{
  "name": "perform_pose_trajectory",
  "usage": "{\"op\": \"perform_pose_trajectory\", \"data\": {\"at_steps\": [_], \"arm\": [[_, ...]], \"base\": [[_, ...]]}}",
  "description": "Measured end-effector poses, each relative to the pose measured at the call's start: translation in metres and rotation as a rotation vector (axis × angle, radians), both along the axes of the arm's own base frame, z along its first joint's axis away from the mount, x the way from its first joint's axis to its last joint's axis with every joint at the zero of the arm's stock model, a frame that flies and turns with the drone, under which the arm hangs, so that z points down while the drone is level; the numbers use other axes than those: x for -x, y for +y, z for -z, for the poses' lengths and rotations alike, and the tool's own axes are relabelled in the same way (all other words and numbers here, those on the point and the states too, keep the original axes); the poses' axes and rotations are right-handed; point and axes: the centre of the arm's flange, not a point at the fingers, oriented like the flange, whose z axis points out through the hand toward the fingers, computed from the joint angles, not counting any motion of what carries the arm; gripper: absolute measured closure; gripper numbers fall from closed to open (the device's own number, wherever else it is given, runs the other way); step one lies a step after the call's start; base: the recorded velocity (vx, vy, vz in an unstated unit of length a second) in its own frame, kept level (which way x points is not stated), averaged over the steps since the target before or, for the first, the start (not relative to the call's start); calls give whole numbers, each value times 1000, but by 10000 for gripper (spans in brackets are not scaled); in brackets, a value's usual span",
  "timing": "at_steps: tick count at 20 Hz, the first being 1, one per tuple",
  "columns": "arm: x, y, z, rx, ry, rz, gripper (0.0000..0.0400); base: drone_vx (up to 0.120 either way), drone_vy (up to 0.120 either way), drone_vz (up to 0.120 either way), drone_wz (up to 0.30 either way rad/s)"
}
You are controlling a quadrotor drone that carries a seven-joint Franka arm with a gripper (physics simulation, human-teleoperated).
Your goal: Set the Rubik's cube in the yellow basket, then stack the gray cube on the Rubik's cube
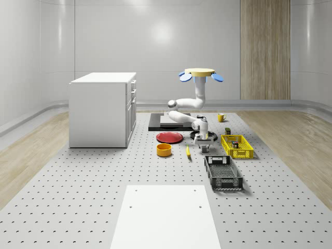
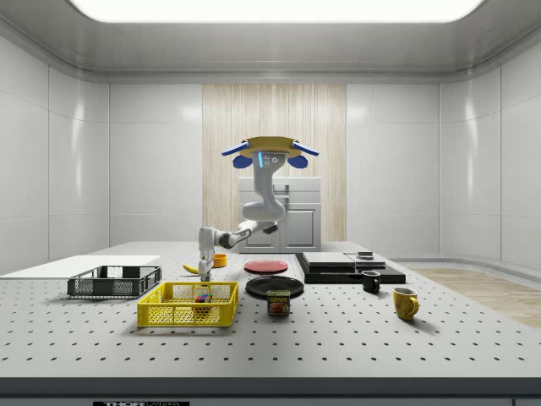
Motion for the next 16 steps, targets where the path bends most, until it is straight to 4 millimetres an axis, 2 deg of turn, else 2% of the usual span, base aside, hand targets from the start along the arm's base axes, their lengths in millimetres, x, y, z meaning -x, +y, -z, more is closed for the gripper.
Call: {"op": "perform_pose_trajectory", "data": {"at_steps": [3, 6, 16], "arm": [[0, 0, -2, 0, 0, 0, 103], [0, 0, -2, 0, 0, 0, 128], [0, 0, -3, 0, 0, 0, 148]], "base": [[0, 0, 0, 0], [0, 0, 0, 0], [0, 0, 0, 0]]}}
